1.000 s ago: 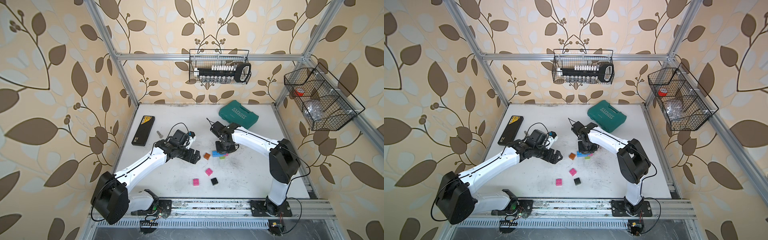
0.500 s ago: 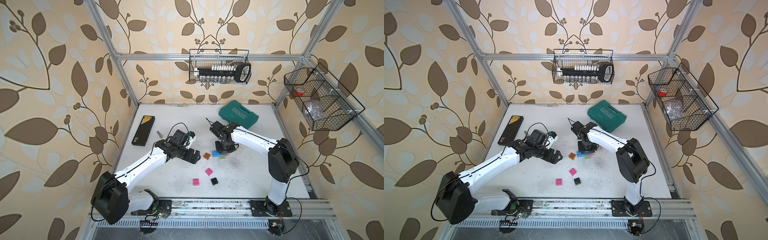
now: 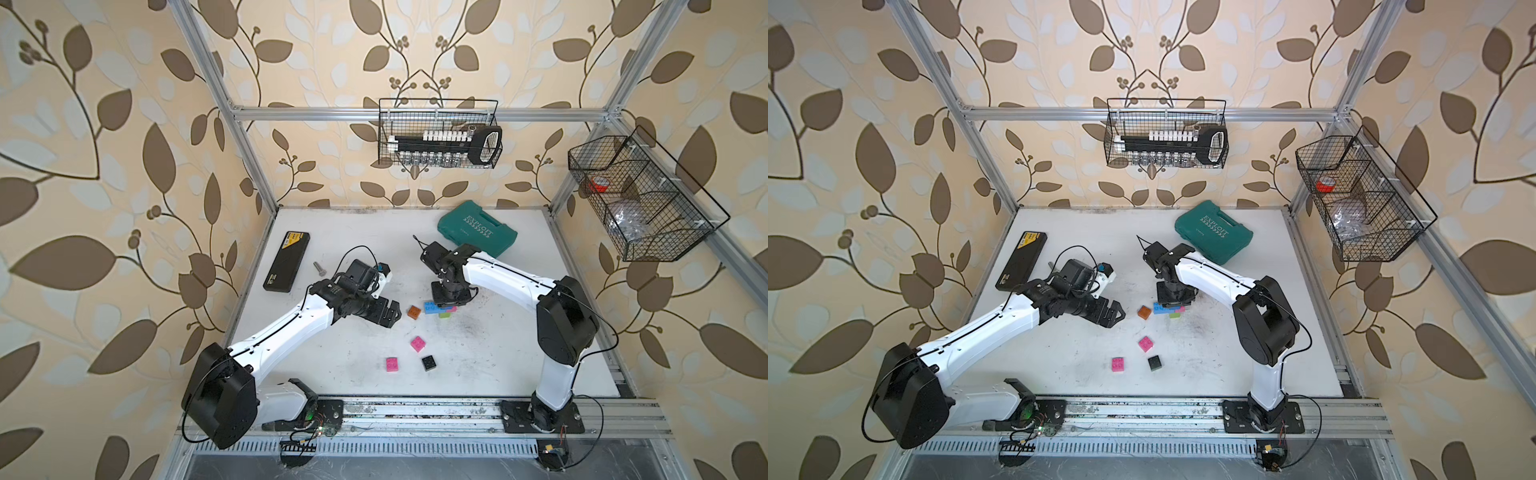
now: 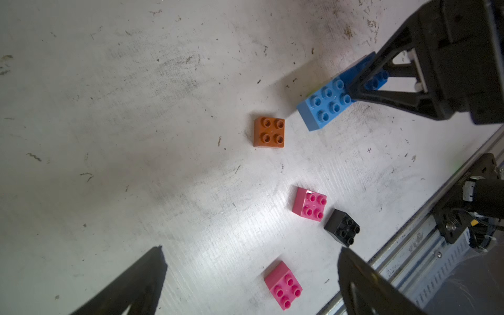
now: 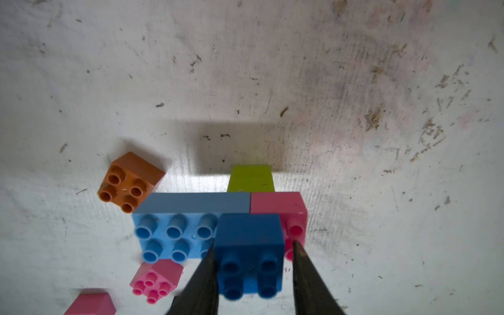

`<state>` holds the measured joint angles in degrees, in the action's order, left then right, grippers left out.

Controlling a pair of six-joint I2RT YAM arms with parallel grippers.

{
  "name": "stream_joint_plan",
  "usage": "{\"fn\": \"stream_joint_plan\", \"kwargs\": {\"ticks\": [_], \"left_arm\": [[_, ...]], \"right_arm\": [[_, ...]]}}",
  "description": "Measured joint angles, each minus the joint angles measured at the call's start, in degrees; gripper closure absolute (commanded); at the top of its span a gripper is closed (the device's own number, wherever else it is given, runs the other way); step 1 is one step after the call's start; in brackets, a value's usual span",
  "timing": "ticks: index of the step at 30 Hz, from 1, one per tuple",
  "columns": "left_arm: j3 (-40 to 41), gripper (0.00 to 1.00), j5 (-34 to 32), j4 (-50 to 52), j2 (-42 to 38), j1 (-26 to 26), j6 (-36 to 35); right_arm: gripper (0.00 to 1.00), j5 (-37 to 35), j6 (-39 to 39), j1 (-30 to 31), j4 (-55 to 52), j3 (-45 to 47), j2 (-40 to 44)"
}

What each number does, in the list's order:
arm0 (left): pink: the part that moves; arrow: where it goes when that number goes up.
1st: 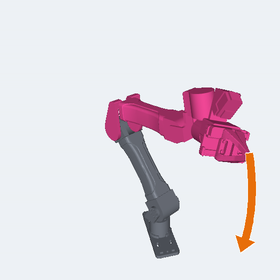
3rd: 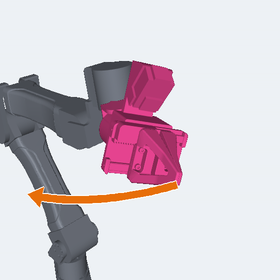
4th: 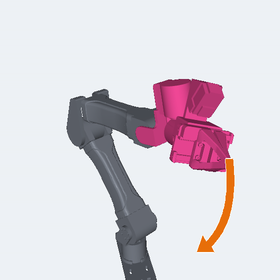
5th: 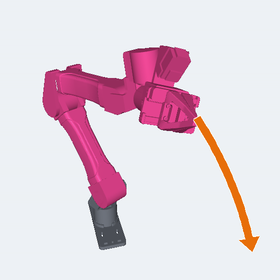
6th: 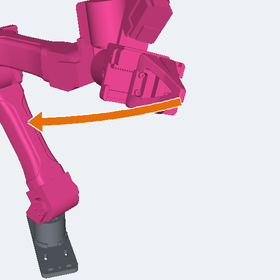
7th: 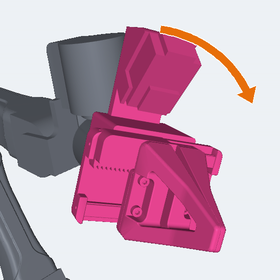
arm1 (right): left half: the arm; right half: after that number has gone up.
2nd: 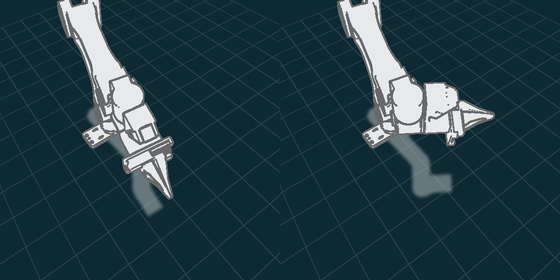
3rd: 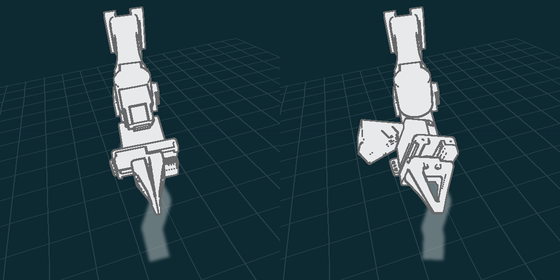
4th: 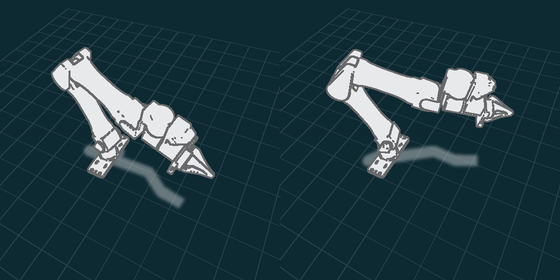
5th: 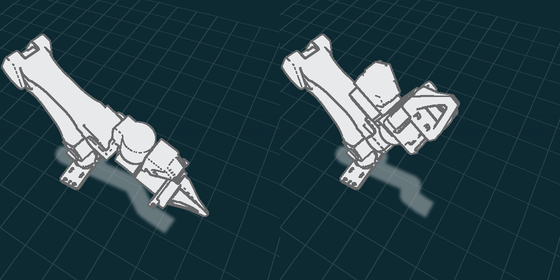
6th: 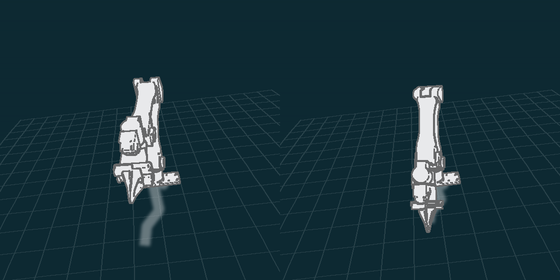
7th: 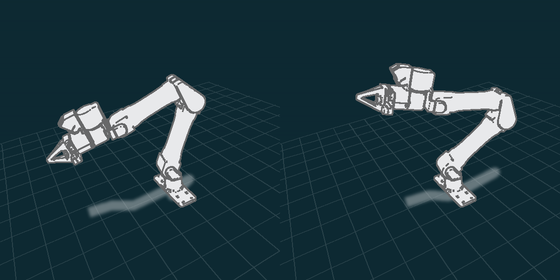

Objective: Assemble the number 4 with lego
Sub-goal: Assemble the lego brick with the lego brick.

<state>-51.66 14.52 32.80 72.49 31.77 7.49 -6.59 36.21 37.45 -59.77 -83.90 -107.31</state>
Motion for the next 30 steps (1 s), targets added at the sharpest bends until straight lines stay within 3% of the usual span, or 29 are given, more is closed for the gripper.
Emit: {"fn": "stream_joint_plan", "kwargs": {"ticks": [17,24,30], "left_arm": [[0.0,0.01,0.0,0.0,0.0,0.0,0.0],[0.0,0.01,-0.2,0.1,0.0,-0.3,0.1],[0.1,0.01,-1.1,2.0,-0.3,-0.4,1.5]], "right_arm": [[0.55,1.0,0.2,-0.8,2.3,0.8,2.5],[0.52,1.1,0.2,-0.2,2.1,3.5,12.6],[0.4,3.5,0.0,6.3,2.7,11.8,19.9]]}}
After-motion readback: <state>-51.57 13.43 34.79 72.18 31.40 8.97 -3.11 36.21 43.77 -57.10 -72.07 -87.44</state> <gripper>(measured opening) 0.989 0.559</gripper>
